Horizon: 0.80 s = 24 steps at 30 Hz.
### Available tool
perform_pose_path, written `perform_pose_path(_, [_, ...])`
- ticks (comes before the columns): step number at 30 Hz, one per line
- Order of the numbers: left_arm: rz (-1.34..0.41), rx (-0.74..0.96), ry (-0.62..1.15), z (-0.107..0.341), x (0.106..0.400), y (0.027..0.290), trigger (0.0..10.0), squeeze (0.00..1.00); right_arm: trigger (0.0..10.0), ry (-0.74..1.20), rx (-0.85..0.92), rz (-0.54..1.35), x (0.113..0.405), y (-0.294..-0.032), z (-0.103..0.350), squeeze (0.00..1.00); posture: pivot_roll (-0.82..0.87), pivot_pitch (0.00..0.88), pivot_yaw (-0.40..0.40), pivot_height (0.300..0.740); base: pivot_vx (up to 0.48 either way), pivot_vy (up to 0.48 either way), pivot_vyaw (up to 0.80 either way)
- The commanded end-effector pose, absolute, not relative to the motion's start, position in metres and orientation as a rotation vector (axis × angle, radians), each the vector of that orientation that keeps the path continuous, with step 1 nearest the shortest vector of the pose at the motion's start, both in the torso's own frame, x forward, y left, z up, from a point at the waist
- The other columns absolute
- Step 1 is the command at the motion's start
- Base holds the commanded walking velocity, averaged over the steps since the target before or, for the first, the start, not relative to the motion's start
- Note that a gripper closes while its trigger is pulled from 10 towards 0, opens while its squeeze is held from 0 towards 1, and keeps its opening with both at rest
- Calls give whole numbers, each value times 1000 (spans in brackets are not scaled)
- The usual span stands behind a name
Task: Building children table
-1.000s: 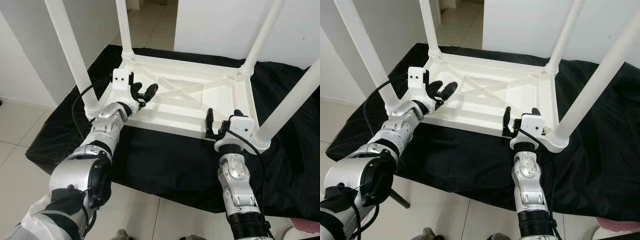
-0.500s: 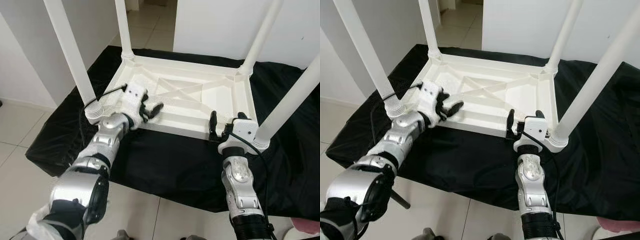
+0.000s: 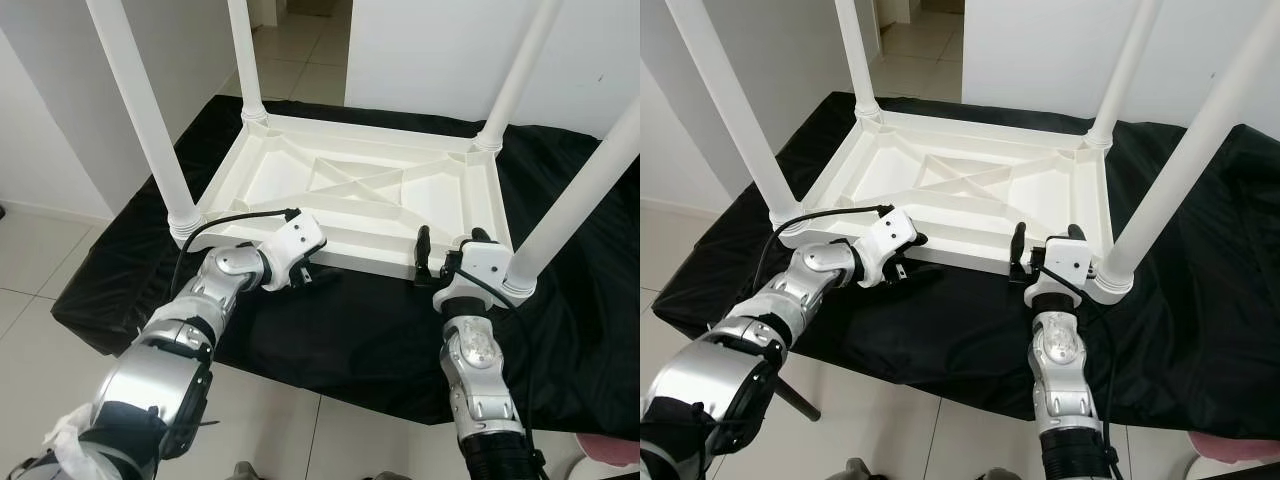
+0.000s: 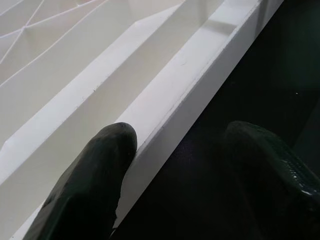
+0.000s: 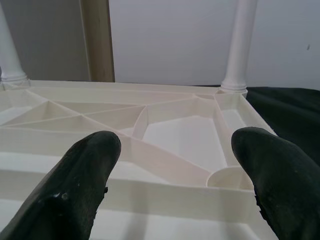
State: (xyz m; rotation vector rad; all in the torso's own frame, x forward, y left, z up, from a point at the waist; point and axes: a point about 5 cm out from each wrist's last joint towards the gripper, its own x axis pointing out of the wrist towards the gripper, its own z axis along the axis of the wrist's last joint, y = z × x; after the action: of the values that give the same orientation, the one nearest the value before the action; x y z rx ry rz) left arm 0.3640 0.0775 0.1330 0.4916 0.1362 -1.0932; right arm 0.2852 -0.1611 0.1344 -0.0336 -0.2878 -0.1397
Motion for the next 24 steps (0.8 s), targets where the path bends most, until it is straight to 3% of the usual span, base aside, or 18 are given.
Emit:
perform_pose_path(1, [-1014, 510, 200, 121, 364, 85, 10000, 0, 10000, -290, -36, -138, 284, -160, 133, 0, -111, 0, 45, 740, 0, 0, 0])
perform_pose_path(16, [-763, 479, 310, 129, 383, 96, 10000, 0, 10000, -268, -44, -106, 276, -161, 126, 0, -119, 0, 47, 740, 0, 0, 0])
perform_pose_path(24, [-731, 487, 315, 132, 386, 101, 10000, 0, 10000, -228, -68, -110, 262, -168, 115, 0, -124, 0, 52, 740, 0, 0, 0])
